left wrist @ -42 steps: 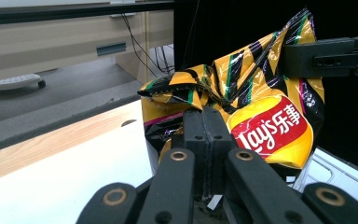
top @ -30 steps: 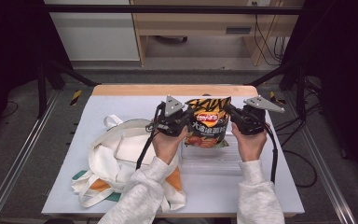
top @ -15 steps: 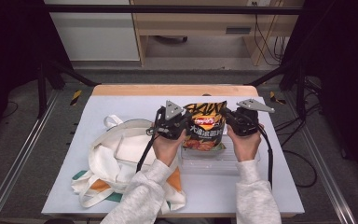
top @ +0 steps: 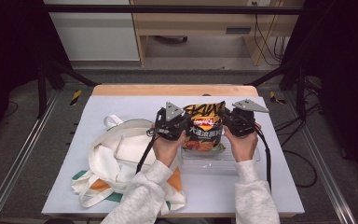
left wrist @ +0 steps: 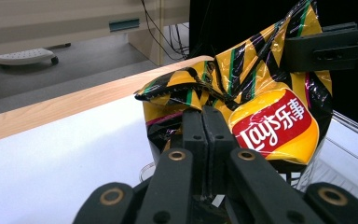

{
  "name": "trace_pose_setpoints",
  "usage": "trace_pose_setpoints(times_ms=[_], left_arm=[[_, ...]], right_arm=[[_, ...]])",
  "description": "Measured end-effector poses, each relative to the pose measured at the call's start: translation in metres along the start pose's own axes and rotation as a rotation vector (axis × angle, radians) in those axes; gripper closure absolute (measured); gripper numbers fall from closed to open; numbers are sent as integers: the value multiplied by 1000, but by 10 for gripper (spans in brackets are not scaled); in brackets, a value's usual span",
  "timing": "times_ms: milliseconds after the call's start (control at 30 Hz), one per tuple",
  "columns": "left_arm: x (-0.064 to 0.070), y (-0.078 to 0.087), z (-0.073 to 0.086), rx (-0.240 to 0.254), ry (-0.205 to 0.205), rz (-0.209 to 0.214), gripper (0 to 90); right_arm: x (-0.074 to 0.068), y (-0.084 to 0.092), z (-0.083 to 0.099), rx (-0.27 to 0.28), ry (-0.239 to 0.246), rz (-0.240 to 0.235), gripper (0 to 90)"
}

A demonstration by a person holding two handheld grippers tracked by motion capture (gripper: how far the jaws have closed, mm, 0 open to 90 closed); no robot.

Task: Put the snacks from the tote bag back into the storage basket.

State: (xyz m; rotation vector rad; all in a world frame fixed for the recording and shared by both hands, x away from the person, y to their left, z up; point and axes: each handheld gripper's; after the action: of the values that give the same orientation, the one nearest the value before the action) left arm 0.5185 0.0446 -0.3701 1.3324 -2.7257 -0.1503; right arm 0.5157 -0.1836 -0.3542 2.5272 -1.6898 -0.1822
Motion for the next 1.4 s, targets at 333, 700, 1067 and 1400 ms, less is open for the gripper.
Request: trace_pose_setpoints(times_ms=[333, 700, 1067, 1400], left_arm=[[-7, 9, -6, 25, -11, -10, 677], [-25, 35, -16, 33, -22, 50, 451], [-61, 76, -13, -21, -46, 93, 369], [-96, 119, 7, -46, -49, 44, 337]], right_arm=[[-1, 0, -1, 32, 34, 13, 565], [7, 21, -15, 110, -12, 26, 287], [7, 45, -23, 120, -18, -21, 170], [1, 54, -13, 88, 45, -45, 148]])
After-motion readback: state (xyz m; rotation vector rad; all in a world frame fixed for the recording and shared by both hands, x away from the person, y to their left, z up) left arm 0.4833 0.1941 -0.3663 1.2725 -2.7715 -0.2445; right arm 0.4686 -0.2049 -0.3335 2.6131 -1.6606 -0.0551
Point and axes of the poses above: each handheld gripper's, and its own axes: y roughly backward along the jaws, z roughly out of its underside, x roughly to its right, and after that the axes turned 14 degrees about x, right-handed
